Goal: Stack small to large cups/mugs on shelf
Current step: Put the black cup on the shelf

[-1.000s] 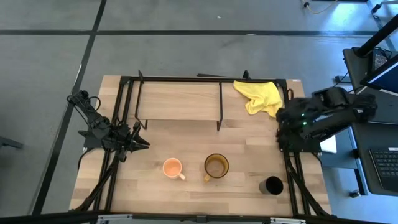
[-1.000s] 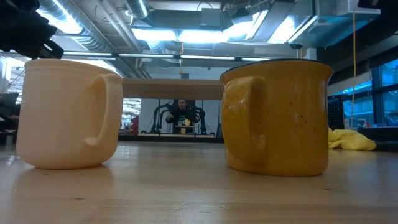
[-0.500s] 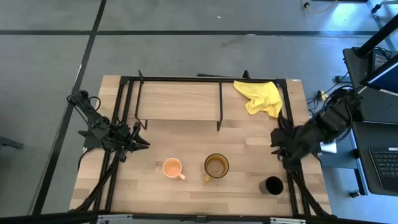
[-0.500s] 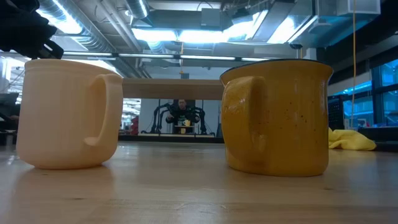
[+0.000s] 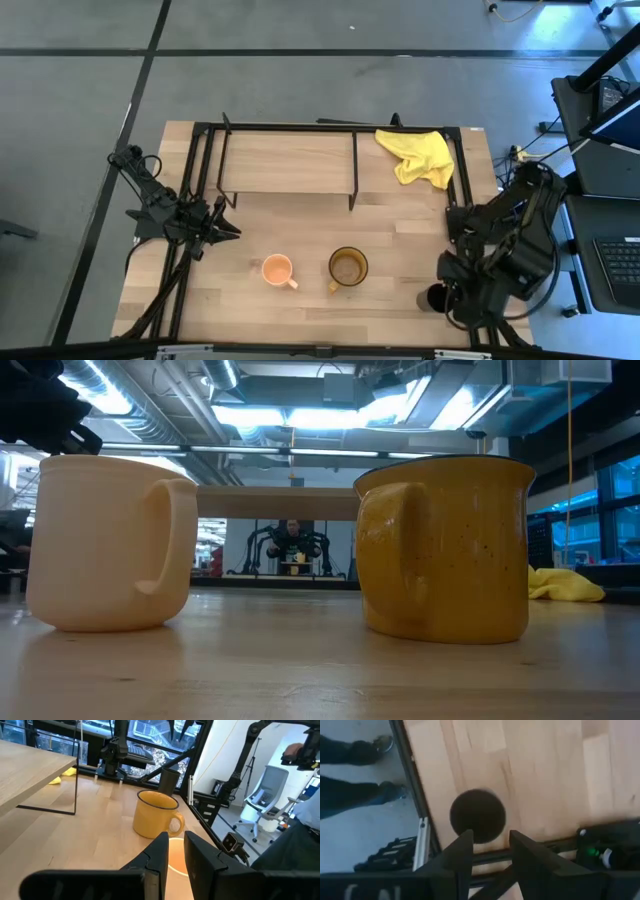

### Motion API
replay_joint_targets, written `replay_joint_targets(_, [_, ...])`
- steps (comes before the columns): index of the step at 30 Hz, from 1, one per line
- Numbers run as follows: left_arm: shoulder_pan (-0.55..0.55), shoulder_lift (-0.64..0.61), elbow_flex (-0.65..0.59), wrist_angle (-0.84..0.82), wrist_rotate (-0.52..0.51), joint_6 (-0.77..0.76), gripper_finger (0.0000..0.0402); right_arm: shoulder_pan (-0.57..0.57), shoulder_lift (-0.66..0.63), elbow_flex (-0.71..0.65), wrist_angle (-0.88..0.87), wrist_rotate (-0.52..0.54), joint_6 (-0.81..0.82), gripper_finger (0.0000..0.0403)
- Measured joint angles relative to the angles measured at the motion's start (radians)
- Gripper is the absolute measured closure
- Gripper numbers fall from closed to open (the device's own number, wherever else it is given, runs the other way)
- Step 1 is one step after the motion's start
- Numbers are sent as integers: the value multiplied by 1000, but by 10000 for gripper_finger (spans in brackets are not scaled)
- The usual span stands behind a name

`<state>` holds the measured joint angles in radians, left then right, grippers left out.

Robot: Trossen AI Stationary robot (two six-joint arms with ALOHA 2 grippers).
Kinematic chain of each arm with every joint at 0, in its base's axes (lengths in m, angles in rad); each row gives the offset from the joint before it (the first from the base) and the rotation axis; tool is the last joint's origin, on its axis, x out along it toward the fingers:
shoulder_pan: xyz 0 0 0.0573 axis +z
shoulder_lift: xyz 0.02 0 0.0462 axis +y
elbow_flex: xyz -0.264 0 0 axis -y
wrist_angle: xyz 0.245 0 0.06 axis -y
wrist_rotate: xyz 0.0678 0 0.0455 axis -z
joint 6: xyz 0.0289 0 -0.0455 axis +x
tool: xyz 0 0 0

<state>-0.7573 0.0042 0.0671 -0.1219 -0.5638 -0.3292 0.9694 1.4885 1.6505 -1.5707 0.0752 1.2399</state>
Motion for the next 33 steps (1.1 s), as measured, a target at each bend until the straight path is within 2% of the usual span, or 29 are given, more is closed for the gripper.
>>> replay_joint_targets(7, [0,0,0,0,0,0,347,36,71,-10,1,1,153,273])
replay_joint_targets(12, [0,0,0,0,0,0,347,42,123,-100,0,-36,209,273])
replay_joint_targets(17, [0,0,0,0,0,0,347,29,98,-175,59,-45,229,273])
replay_joint_targets(22, [0,0,0,0,0,0,347,14,0,-253,121,-8,261,273])
replay_joint_targets(27, [0,0,0,0,0,0,347,-8,-204,-454,227,-9,374,273])
replay_joint_targets(33, [0,0,0,0,0,0,347,-13,-377,-614,375,-107,462,273])
